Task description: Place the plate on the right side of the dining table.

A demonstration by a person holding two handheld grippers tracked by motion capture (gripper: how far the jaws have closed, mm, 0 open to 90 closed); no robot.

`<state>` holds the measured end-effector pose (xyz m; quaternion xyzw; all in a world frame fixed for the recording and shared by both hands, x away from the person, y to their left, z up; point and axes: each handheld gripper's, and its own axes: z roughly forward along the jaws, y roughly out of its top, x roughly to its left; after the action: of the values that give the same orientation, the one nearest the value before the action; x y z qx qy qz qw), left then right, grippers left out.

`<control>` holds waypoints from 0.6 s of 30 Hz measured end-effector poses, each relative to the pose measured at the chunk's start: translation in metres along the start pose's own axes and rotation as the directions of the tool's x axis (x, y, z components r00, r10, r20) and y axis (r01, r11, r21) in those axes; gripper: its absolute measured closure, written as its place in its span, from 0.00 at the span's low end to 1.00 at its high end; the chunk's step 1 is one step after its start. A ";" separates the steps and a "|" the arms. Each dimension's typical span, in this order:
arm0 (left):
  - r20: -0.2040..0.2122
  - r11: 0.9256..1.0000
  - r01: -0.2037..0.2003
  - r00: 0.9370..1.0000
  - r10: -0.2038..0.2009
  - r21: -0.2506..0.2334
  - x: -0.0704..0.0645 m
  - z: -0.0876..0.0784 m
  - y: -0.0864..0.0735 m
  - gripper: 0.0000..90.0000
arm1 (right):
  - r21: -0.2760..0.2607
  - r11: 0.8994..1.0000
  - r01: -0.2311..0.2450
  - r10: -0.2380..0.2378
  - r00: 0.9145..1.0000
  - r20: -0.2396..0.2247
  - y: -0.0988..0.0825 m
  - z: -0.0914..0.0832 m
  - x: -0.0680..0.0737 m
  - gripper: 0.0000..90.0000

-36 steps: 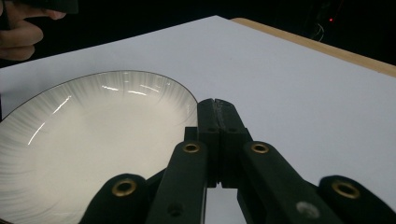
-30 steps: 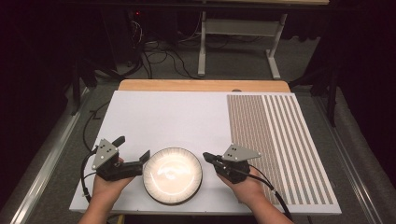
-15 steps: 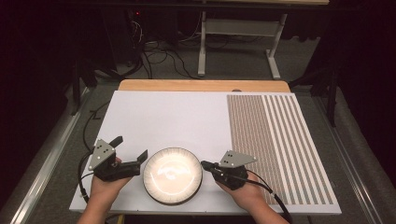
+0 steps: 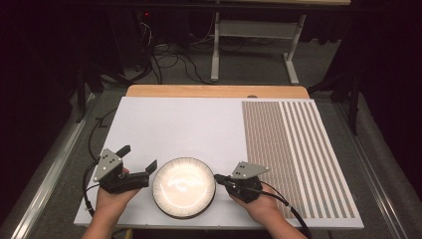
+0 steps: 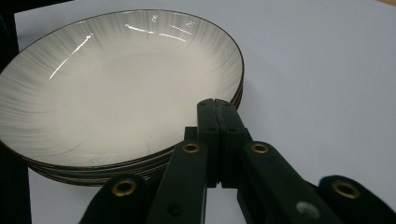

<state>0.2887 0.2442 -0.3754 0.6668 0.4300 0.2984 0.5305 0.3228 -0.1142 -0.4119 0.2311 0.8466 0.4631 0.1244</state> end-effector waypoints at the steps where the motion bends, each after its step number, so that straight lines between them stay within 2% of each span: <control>1: 0.000 1.000 0.000 1.000 0.000 0.000 0.000 0.000 0.000 0.01 | 0.000 1.000 0.001 -0.001 1.000 -0.002 0.000 0.000 0.000 1.00; 18: 0.002 1.000 0.002 1.000 -0.002 -0.002 0.000 0.000 0.000 0.01 | 0.003 1.000 0.002 -0.002 1.000 -0.005 -0.001 0.003 0.002 1.00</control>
<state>0.2886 0.2447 -0.3750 0.6662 0.4301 0.2976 0.5317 0.3224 -0.1118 -0.4138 0.2294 0.8477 0.4623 0.1225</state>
